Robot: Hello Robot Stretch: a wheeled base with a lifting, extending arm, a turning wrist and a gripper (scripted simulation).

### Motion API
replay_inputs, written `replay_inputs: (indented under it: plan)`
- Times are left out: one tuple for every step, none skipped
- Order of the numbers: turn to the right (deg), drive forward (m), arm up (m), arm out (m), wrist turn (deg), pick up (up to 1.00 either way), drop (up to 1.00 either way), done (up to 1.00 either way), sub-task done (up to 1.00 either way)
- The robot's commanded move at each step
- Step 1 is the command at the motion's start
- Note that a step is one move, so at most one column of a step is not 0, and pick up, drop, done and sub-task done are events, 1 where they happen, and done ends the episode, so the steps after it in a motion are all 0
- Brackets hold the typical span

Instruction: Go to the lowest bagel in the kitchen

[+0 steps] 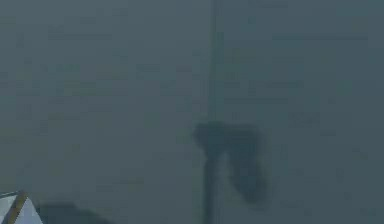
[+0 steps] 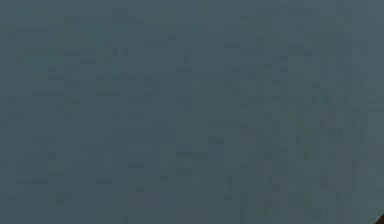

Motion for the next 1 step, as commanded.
replay_inputs:
  plan:
    - [-18.0,0.0,0.0,0.0,0.0,0.0,0.0,0.0,0.0]
